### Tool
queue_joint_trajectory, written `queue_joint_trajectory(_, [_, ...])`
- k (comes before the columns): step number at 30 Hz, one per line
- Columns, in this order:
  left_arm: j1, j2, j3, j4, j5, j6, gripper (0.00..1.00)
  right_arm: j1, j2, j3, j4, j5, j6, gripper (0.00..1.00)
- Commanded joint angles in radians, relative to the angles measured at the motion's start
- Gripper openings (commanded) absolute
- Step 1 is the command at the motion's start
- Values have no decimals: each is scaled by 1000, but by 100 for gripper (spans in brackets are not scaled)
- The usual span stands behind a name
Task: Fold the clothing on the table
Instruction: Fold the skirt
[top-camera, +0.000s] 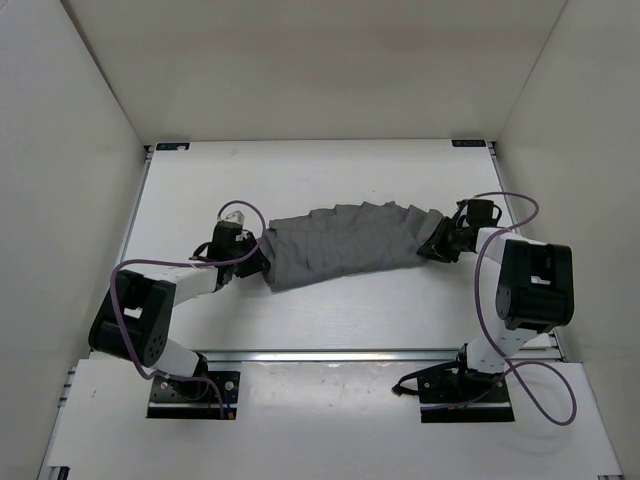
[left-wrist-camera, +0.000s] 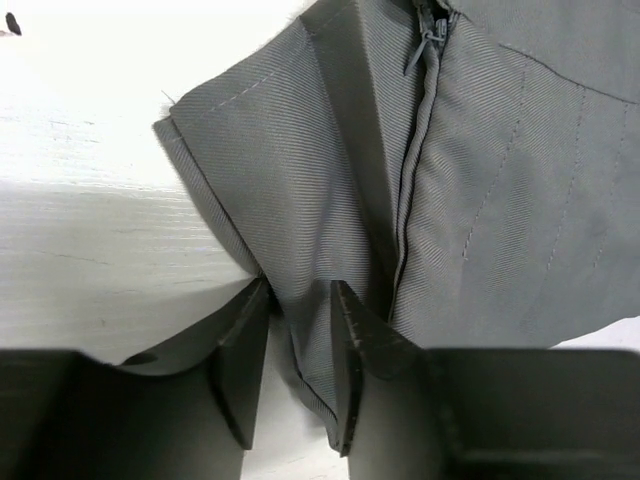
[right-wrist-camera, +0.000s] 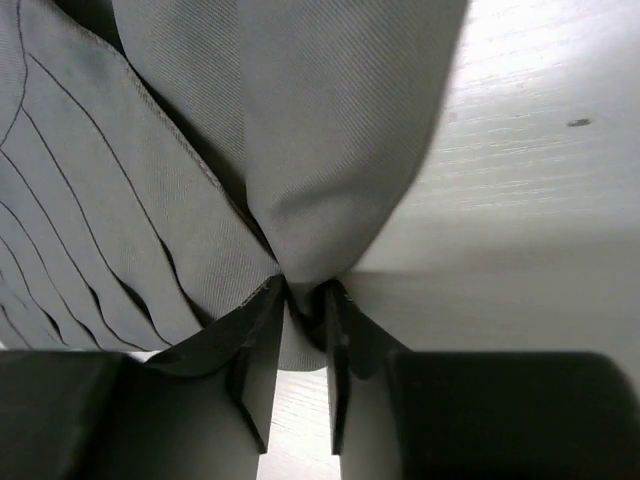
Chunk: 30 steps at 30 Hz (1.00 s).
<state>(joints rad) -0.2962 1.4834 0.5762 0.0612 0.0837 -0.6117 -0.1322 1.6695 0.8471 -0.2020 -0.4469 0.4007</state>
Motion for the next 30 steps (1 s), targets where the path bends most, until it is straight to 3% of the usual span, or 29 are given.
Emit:
queue_joint_trajectory(1, [17,-18,7,-34,2,21,43,3,33,20,3,-62,1,19])
queue_joint_trajectory(3, [26,-26,-5,-32,4,17,47,2,22,17,19,-102,-13,3])
queue_joint_trajectory(6, [32,-25,-1,-35,-4,26,40,11,-6,23,26,-125,-26,0])
queue_joint_trajectory(9, [37,4,7,-41,-7,43,5,35,-63,44,21,-156,-48,0])
queue_joint_trajectory(10, [38,8,8,-40,-6,40,0,43,-86,59,24,-173,-52,0])
queue_joint_trajectory(15, [29,11,5,-37,-10,41,0,144,-175,161,-30,-259,-77,0])
queue_joint_trajectory(21, [25,9,5,-43,1,33,0,391,-214,259,33,-334,1,0])
queue_joint_trajectory(30, [26,8,-3,-31,4,26,0,698,5,410,230,-426,104,1])
